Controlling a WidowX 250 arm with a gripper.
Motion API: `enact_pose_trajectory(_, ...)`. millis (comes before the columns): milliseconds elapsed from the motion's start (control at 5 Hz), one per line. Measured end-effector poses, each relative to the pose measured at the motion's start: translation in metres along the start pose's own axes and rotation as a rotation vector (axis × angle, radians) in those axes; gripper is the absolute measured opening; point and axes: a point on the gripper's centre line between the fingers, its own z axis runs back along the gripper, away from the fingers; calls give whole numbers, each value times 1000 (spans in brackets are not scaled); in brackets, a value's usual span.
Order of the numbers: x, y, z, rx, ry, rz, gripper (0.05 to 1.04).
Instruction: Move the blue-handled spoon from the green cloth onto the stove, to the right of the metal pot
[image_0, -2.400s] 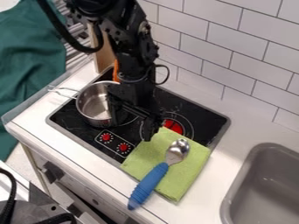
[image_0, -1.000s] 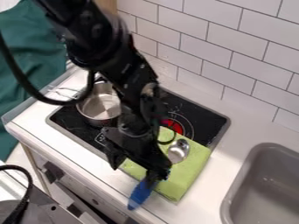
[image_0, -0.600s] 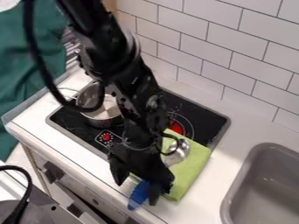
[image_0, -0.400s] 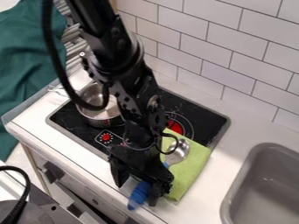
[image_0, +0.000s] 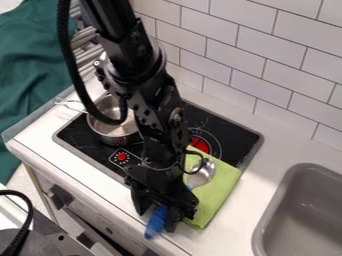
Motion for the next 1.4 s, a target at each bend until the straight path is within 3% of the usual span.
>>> enact_pose_trajectory(200,-1,0,0,0,2,-5,428)
enact_pose_trajectory(600,-2,-7,12,37,-38,-31,405)
enact_pose_trajectory(1000,3,-25,52,110,-150,-76,405)
enact_pose_trajectory(1400,15,5,64,111,-159,33,405)
